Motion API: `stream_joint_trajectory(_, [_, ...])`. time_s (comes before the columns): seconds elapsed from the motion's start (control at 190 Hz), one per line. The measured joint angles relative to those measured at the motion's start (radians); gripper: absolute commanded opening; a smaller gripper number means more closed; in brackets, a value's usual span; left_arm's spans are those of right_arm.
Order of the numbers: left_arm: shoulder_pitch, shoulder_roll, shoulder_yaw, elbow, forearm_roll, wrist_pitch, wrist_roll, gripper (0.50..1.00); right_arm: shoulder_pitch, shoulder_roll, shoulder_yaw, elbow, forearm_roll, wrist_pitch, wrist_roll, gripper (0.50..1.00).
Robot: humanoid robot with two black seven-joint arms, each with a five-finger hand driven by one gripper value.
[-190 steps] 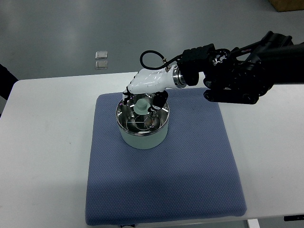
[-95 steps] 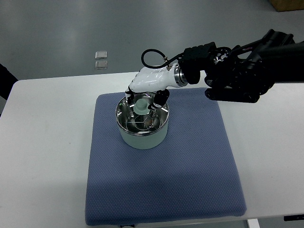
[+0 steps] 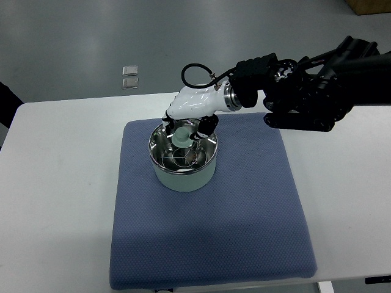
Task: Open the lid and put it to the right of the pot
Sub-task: 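Close the right hand's fingers around the mint-green lid knob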
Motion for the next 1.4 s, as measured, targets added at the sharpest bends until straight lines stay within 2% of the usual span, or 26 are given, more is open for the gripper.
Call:
stream_joint_trajectory(0.452, [0.000, 0.000, 0.000, 0.000, 0.000, 0.000, 0.000, 1.000, -0.006, 0.008, -0.011, 0.001, 0.002, -0.001, 0.000, 0.684])
stream_joint_trajectory(0.499, [0.000, 0.000, 0.000, 0.000, 0.000, 0.000, 0.000, 1.000, -0.006, 0.009, -0.015, 0.001, 0.002, -0.003, 0.000, 0.662])
stream_joint_trajectory(0.552, [0.000, 0.000, 0.000, 0.000, 0.000, 0.000, 0.000, 1.000, -0.007, 0.009, -0.017, 0.001, 0.002, -0.004, 0.000, 0.662])
stream_joint_trajectory(0.557, [0.000, 0.000, 0.000, 0.000, 0.000, 0.000, 0.000, 1.000, -0.007, 0.009, -0.017, 0.001, 0.002, -0.004, 0.000, 0.644])
stream_joint_trajectory(0.604, [0.000, 0.000, 0.000, 0.000, 0.000, 0.000, 0.000, 1.000, -0.007, 0.010, -0.018, 0.001, 0.002, -0.006, -0.002, 0.625])
stream_joint_trajectory(0.794, [0.000, 0.000, 0.000, 0.000, 0.000, 0.000, 0.000, 1.000, -0.007, 0.009, -0.020, 0.000, 0.001, -0.007, -0.012, 0.613])
stream_joint_trajectory(0.799, [0.000, 0.000, 0.000, 0.000, 0.000, 0.000, 0.000, 1.000, -0.007, 0.009, -0.020, 0.000, 0.001, -0.007, -0.012, 0.595])
stream_joint_trajectory(0.893, [0.000, 0.000, 0.000, 0.000, 0.000, 0.000, 0.000, 1.000, -0.007, 0.008, -0.021, 0.000, 0.000, -0.008, -0.012, 0.552])
stream_joint_trajectory(0.941, [0.000, 0.000, 0.000, 0.000, 0.000, 0.000, 0.000, 1.000, -0.007, 0.008, -0.021, 0.000, 0.000, -0.008, -0.012, 0.500])
stream_joint_trajectory(1.398, [0.000, 0.000, 0.000, 0.000, 0.000, 0.000, 0.000, 1.000, 0.007, -0.001, -0.041, 0.018, -0.011, -0.016, -0.011, 0.500])
